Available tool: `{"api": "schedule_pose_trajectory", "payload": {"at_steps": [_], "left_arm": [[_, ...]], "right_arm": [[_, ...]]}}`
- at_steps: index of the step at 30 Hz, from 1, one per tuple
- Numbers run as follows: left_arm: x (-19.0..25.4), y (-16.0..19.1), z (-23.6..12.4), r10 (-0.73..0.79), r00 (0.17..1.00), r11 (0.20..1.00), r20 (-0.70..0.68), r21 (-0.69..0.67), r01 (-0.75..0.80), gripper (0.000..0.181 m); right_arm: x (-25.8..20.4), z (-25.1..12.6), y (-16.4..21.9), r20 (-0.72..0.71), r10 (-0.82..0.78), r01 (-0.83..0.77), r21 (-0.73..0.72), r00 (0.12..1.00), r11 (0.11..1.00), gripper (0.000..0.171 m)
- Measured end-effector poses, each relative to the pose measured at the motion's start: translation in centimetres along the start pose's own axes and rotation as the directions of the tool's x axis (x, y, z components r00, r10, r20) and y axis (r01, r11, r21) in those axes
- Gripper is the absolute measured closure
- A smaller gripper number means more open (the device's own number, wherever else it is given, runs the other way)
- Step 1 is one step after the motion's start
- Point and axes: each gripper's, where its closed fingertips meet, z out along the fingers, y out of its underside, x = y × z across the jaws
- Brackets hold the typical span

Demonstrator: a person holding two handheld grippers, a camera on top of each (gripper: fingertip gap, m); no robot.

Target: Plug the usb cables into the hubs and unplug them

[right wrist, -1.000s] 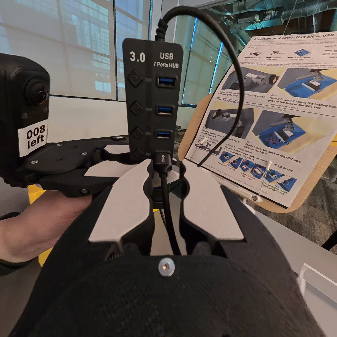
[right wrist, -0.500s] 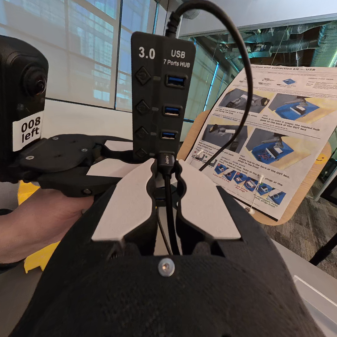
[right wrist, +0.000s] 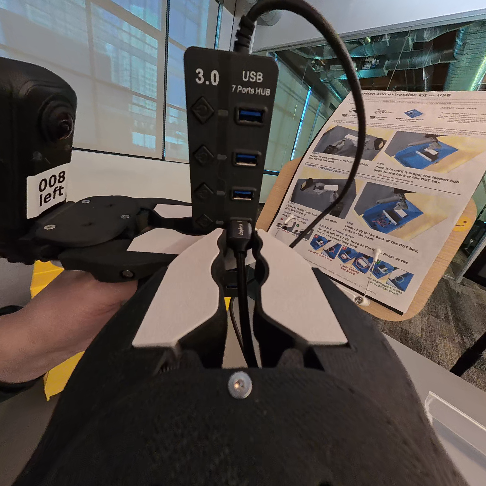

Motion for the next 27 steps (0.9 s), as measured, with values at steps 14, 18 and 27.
{"api": "schedule_pose_trajectory", "payload": {"at_steps": [14,18,27], "left_arm": [[-9.9,-4.0,-5.6,-0.201,0.976,0.972,0.079,0.140,0.189,0.155],[-8.5,-3.9,-5.1,-0.218,0.976,0.970,0.024,0.113,0.214,0.155],[-7.3,-4.5,-5.1,-0.262,0.963,0.958,-0.069,0.101,0.268,0.155]], "right_arm": [[-0.8,-1.1,-1.9,0.052,-0.033,0.035,-0.040,0.998,0.999,0.153],[3.0,-3.6,-2.6,0.145,0.119,-0.088,-0.207,0.982,0.974,0.153],[11.8,-15.9,2.3,0.166,0.624,-0.455,-0.547,0.764,0.703,0.153]]}}
